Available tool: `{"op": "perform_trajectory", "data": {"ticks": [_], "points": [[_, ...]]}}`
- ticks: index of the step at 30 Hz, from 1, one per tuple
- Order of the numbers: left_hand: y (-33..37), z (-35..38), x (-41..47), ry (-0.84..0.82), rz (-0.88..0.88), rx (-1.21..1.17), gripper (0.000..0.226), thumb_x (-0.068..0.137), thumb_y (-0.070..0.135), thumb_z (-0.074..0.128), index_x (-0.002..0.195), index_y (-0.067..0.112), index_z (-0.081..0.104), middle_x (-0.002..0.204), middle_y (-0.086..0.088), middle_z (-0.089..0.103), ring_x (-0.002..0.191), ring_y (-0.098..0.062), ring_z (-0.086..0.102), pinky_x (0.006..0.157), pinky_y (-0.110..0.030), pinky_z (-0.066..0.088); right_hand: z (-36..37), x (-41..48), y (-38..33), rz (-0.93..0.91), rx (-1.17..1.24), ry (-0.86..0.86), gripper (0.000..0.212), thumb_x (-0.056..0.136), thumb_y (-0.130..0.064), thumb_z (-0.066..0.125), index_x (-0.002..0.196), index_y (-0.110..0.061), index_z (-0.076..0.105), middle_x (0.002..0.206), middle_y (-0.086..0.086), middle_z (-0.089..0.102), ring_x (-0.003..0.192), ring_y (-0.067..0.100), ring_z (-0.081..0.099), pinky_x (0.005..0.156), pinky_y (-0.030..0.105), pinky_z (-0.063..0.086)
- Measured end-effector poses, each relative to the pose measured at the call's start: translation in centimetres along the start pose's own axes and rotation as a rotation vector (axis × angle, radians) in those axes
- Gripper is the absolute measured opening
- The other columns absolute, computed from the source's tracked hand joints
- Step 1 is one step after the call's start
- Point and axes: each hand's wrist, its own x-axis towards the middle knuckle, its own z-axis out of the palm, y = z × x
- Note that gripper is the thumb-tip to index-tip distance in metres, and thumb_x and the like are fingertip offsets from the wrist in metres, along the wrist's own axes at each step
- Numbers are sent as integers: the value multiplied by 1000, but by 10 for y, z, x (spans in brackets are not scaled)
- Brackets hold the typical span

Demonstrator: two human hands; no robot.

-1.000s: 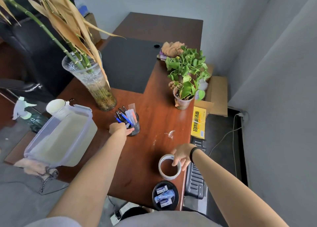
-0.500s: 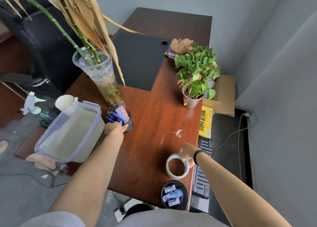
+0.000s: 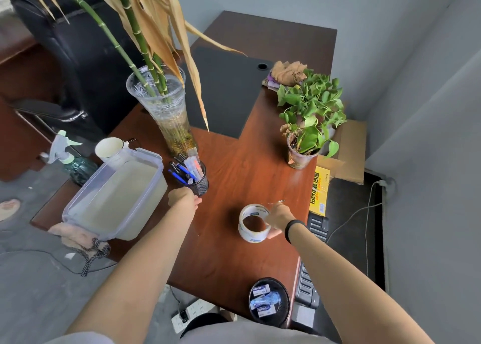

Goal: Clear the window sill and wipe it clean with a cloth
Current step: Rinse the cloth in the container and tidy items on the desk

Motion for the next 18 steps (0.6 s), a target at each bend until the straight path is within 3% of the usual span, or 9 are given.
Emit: {"op": "perform_trajectory", "data": {"ticks": [1, 2, 4, 5, 7, 9, 15, 18], "points": [[-4, 0, 1, 50, 19, 54, 44, 98, 11, 25, 135, -11, 35, 139, -23, 44, 119, -36, 52, 99, -40, 40, 3, 1, -5, -4, 63, 11, 42, 86, -10, 60, 122, 0, 40, 104, 12, 67, 93, 23, 68, 65, 22, 54], [-7, -1, -1, 36, 62, 137, 38, 97, 10, 30, 126, -9, 46, 126, -21, 56, 103, -33, 61, 87, -38, 47, 7, 3, -11, -6, 92, 18, 40, 85, -10, 62, 118, 0, 41, 95, 9, 65, 92, 24, 68, 64, 20, 53], [-3, -2, -4, 56, 200, 264, 24, 94, 10, 39, 107, -2, 55, 101, -16, 64, 76, -29, 66, 67, -34, 53, 14, 5, -23, -6, 157, 48, 40, 84, -10, 63, 116, 1, 42, 84, 5, 60, 81, 23, 65, 48, 13, 45], [0, -3, -4, 64, 296, 358, 22, 92, 12, 43, 104, -1, 55, 99, -15, 66, 77, -32, 67, 68, -36, 55, 18, 7, -29, -1, 218, 61, 40, 85, -9, 62, 117, 1, 42, 88, 7, 62, 80, 24, 65, 46, 14, 46], [12, 0, 11, 83, 470, 517, 24, 88, 13, 43, 103, -1, 54, 101, -20, 67, 84, -41, 67, 75, -47, 56, 26, 10, -43, 2, 316, 80, 40, 83, -6, 60, 119, 1, 43, 111, 15, 63, 93, 31, 67, 68, 27, 57], [25, 5, 27, 69, 584, 603, 24, 86, 12, 39, 100, 3, 57, 98, -20, 66, 83, -41, 66, 74, -48, 56, 32, 13, -56, -14, 387, 139, 40, 82, -4, 59, 119, 1, 47, 120, 18, 59, 99, 35, 65, 81, 40, 56], [55, 21, 61, 42, 667, 582, 32, 67, 20, 29, 76, 11, 59, 85, -15, 69, 77, -36, 68, 69, -47, 58, 42, 25, -84, -13, 414, 214, 41, 81, -6, 63, 119, 0, 51, 119, 17, 61, 105, 31, 62, 82, 30, 53], [57, 23, 38, -16, 674, 621, 20, 72, 20, 33, 69, 17, 52, 87, -16, 69, 78, -37, 68, 69, -46, 58, 46, 28, -92, -8, 426, 228, 37, 82, -7, 60, 118, 1, 53, 118, 18, 61, 104, 32, 63, 83, 33, 54]]}}
